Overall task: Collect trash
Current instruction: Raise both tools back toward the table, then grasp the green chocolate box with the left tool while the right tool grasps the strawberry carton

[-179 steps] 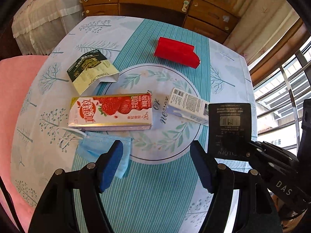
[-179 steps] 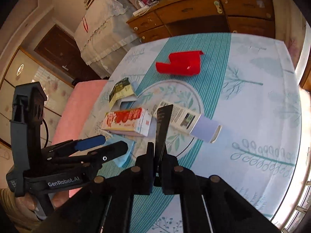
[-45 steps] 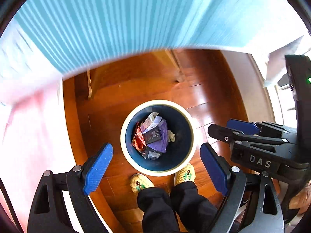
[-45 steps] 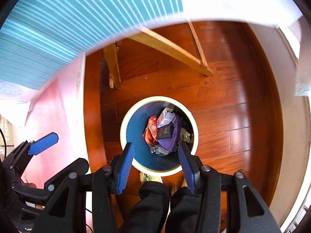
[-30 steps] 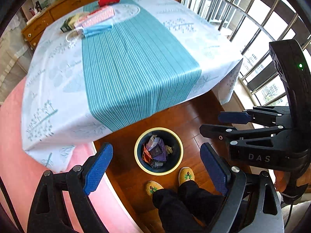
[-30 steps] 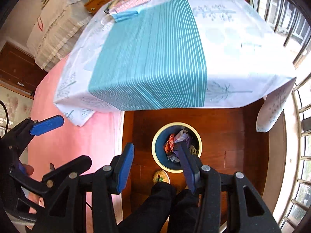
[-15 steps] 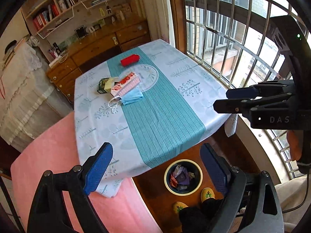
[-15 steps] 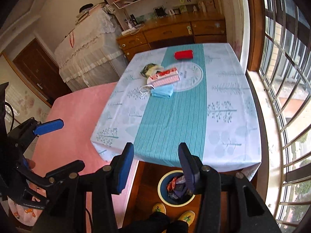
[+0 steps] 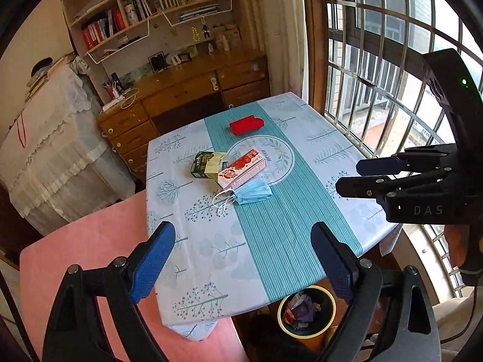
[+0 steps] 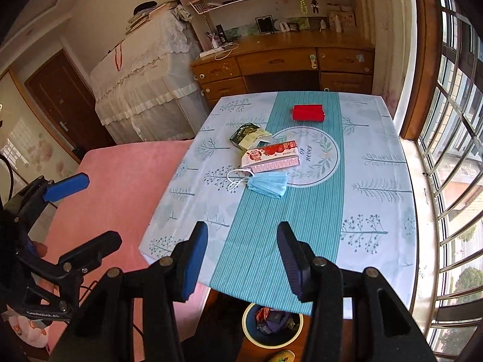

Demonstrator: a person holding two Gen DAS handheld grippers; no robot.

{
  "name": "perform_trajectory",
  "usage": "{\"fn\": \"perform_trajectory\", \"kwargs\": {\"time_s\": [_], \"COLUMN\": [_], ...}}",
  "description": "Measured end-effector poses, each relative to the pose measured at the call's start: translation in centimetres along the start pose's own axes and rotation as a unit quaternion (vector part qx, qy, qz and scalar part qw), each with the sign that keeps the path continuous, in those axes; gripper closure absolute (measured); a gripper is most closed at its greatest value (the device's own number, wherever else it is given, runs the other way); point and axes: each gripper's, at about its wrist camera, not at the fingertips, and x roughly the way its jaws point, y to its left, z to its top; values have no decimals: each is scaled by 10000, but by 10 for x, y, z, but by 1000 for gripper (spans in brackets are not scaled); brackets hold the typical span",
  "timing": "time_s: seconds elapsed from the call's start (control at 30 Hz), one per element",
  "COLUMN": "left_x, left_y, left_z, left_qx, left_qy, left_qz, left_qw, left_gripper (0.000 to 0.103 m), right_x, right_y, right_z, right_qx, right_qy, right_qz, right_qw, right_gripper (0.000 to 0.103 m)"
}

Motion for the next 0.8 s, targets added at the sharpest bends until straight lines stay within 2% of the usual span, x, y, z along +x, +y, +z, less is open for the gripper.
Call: {"fn": "perform_trajectory", "kwargs": {"time_s": [0.13,0.37,0.43,0.53,0.63,0.8], "left_x": [53,153,183,224,259,304], "left_y": [49,127,139,148,147,150], "left_z": [19,64,75,84,89,95], "left_qx": [-53,304,383,493,614,350], "left_qy": [206,353,394,411,368,639], "left_qz": [-406,-559,-603,-639,-511,-635], "left_qw": [9989,9973,9967,9959,9961,9953], "left_gripper": [13,13,13,13,13,13], "right_x": [47,149,178,217,247,279], "right_y": [-2,-24,-34,-51,-66,-76], "right_z": [29,69,78,89,97,105], "right_qx": [409,1657,2050,2714,3242,3773], "right_qy": [132,615,696,806,884,1005], "right_qz": [-200,-405,-497,-675,-835,-1061], "right_qw": [9989,9834,9750,9567,9382,9145], "right_gripper": [55,55,53,44,41,36]}}
